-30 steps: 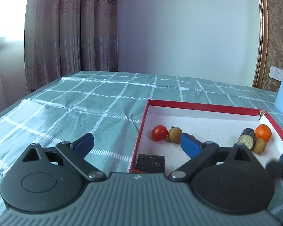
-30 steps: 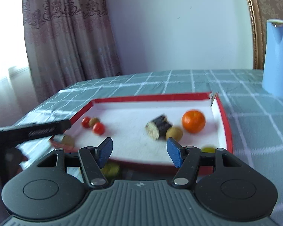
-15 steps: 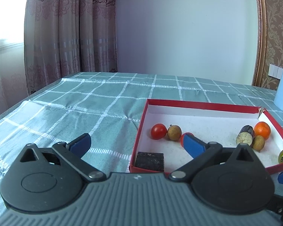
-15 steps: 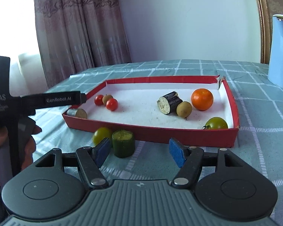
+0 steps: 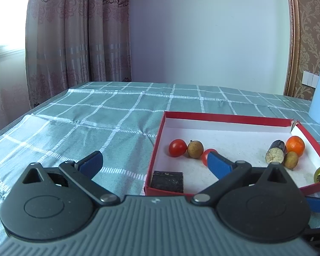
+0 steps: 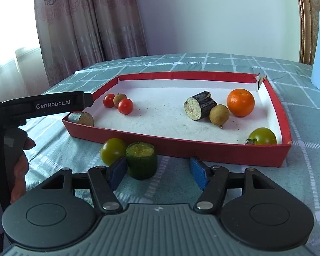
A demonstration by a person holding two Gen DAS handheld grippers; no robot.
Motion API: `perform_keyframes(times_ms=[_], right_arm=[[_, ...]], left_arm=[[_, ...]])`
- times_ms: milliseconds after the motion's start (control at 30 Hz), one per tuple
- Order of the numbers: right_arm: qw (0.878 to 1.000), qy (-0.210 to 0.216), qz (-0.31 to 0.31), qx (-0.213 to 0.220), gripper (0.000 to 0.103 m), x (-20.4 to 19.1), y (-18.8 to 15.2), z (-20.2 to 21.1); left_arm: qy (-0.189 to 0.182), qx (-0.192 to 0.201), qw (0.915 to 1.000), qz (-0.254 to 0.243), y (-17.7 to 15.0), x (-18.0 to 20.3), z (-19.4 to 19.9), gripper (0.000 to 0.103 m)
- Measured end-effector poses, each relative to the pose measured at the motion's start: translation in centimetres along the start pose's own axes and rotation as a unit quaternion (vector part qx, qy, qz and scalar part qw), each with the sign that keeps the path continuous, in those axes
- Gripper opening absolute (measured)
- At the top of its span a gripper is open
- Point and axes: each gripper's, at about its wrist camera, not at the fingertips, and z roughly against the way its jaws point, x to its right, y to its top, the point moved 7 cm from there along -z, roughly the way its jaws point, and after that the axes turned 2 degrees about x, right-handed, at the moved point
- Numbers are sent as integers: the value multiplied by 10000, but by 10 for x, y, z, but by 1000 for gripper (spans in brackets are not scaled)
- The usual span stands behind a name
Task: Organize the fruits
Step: 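Withdraw both grippers toward the green tomato and green cucumber slice, then grasp the green tomato with the left gripper while the right gripper grasps the cucumber slice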
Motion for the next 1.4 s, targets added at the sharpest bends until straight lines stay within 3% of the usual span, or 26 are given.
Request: perform_keyframes(times_ms=[133,333,500,633,833,1000,1067,1133,1167,1233,1333,1400], right_arm=[[9993,177,341,50,31,-14,-1,3],[9996,148,217,92,29,-8,-1,9],[9992,25,238,319,28,1,-4,29],[9982,-178,335,470,28,9,-6,40],[9997,-210,29,126,28,26,-11,34],[9996,-219,75,130,28,25,-12,35],[9997,-211,54,123,28,25,-12,34],[9997,-215,61,121,28,25,-12,34],[9997,-218,68,122,28,24,-12,34],[9997,-207,47,119,28,24,-12,34],[9997,-211,60,118,28,24,-12,34],[9997,-208,52,120,28,25,-12,34]], left_arm=[[-31,-4,10000,-13,-2,1,4,103],[-377,69,9992,107,-13,1,30,103],[-763,77,9969,-195,-25,13,48,103],[-773,-32,9954,-571,-30,32,50,103],[-733,-407,9933,-796,-37,57,39,103],[-731,-567,9915,-917,-41,70,29,101],[-827,-601,9903,-943,-42,73,25,95],[-1057,-660,9879,-920,-43,77,25,79],[-1134,-664,9870,-928,-43,79,25,76],[-1301,-602,9847,-991,-44,82,29,56],[-1493,-510,9809,-1134,-46,89,36,36],[-1587,-512,9785,-1217,-48,94,38,31]])
